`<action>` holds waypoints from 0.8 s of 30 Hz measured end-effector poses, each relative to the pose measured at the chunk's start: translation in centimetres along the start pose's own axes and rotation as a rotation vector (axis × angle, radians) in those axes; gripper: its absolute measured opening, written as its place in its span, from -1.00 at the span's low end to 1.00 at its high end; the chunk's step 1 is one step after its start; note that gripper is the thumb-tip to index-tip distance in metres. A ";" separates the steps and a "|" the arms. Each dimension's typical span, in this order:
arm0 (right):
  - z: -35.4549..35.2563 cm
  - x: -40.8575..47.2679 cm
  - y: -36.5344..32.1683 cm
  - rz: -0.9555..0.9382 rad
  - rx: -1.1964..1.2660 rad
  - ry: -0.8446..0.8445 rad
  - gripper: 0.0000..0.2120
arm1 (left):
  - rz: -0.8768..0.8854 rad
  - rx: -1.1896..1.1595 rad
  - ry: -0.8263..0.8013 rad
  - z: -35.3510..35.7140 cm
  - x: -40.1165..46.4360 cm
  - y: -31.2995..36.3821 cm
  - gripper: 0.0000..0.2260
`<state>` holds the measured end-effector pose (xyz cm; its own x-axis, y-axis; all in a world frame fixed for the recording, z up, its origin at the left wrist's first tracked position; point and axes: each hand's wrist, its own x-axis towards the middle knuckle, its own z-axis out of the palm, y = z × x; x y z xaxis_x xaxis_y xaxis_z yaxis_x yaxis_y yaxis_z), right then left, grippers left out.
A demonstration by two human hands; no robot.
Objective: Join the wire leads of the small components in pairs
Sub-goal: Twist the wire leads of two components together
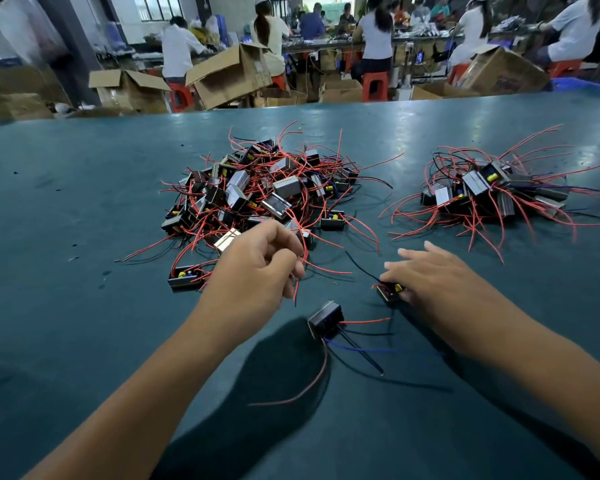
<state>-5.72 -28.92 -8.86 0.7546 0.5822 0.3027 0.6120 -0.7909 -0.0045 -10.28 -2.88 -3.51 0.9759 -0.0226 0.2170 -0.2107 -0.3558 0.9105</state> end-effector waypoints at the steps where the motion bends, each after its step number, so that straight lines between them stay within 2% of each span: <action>1: 0.2 0.1 -0.2 -0.004 -0.025 0.030 -0.60 | 0.004 0.009 -0.038 -0.2 -0.2 0.4 -0.77; 4: 0.6 0.2 -1.1 0.011 -0.045 0.052 -0.54 | -0.020 0.115 -0.327 -0.2 -1.3 1.2 -0.83; 6: 0.6 0.2 -1.6 0.030 0.009 0.012 -0.48 | 0.010 0.301 -0.436 0.1 -1.6 0.9 -0.88; 8: 0.4 0.1 -2.0 0.087 0.108 0.001 -0.43 | 0.080 0.501 -0.437 0.5 -1.5 0.1 -0.88; 10: -0.1 -0.1 -2.5 0.106 0.174 0.059 -0.42 | 0.107 0.572 -0.421 0.8 -1.1 -0.6 -0.92; 12: -0.9 -0.2 -3.1 0.117 0.252 0.105 -0.48 | 0.093 0.577 -0.397 0.8 -0.7 -1.2 -0.99; 16: -2.0 -0.2 -3.8 0.172 0.402 0.219 -0.55 | 0.051 0.544 -0.391 0.3 0.0 -2.0 -0.92; 21: -3.3 -0.4 -4.3 0.168 0.424 0.535 -0.68 | -0.046 0.487 -0.472 -0.7 0.9 -2.6 -0.89; 24: -4.5 -0.9 -5.4 0.062 0.393 0.673 -0.78 | -0.096 0.437 -0.506 -1.1 1.2 -2.8 -0.91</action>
<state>-10.72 -26.02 -4.83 0.5608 0.1999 0.8034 0.7073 -0.6201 -0.3394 -8.63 -0.88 -5.39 0.9180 -0.3686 -0.1462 -0.1832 -0.7212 0.6681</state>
